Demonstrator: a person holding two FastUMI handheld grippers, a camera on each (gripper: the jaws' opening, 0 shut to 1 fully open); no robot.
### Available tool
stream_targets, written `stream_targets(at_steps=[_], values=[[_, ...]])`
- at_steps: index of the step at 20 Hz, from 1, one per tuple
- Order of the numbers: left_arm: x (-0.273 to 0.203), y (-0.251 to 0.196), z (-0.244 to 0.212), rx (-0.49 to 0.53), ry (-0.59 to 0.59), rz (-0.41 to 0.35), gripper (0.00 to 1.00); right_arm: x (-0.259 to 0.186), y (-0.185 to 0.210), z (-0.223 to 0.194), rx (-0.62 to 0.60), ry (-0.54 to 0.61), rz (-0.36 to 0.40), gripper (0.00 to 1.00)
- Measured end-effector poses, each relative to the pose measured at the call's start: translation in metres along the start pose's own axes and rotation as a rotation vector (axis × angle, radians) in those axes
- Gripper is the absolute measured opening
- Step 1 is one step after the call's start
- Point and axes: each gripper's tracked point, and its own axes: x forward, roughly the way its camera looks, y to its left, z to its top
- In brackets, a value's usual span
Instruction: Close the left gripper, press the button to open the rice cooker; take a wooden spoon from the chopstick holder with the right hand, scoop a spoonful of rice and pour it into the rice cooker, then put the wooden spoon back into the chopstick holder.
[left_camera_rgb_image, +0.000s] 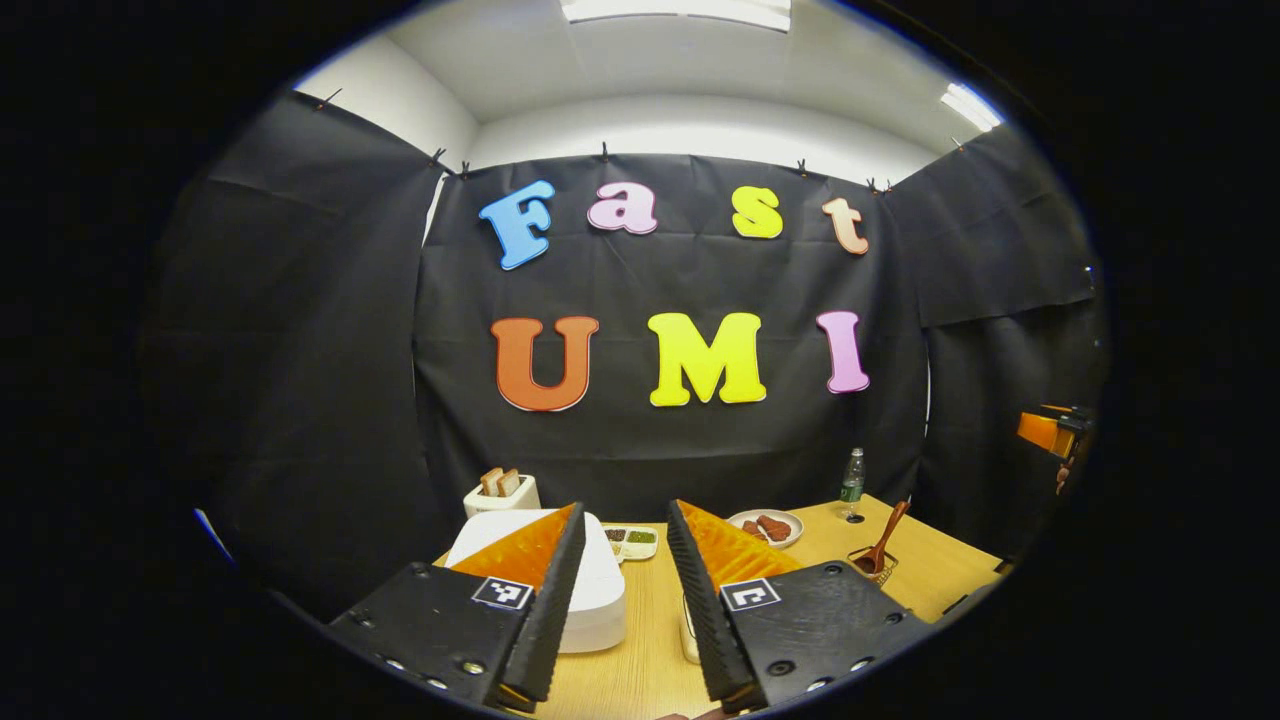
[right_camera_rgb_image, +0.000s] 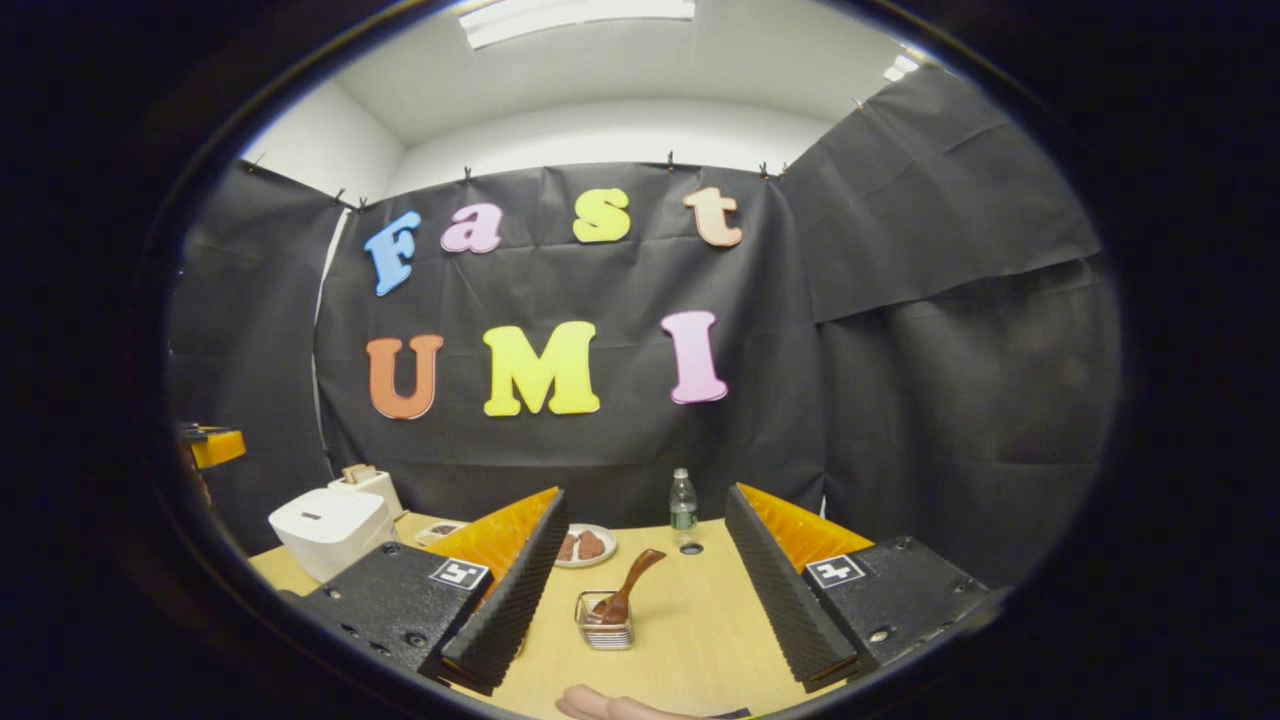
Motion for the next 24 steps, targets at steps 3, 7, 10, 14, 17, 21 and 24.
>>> stream_targets(at_steps=[3,7,10,14,17,21,24], values=[[0.010,0.009,-0.002,0.033,0.008,0.012,0.38,0.001,-0.002,-0.003,-0.003,-0.012,0.004,0.99],[0.024,0.032,-0.016,0.052,0.038,0.066,0.17,0.009,-0.003,-0.012,-0.007,-0.020,0.003,1.00],[0.044,0.069,-0.030,0.029,0.071,0.178,0.00,0.019,-0.002,-0.022,-0.025,-0.008,-0.001,1.00],[0.072,0.084,-0.067,0.010,0.180,0.180,0.00,0.033,0.002,-0.038,-0.031,0.023,0.001,1.00],[0.096,0.102,-0.096,0.021,0.254,0.201,0.00,0.042,0.006,-0.051,-0.041,0.047,0.003,1.00],[0.117,0.117,-0.125,-0.026,0.329,0.213,0.00,0.051,0.009,-0.066,-0.060,0.076,0.005,1.00],[0.131,0.123,-0.141,-0.056,0.371,0.209,0.00,0.059,0.007,-0.075,-0.066,0.097,-0.002,1.00]])
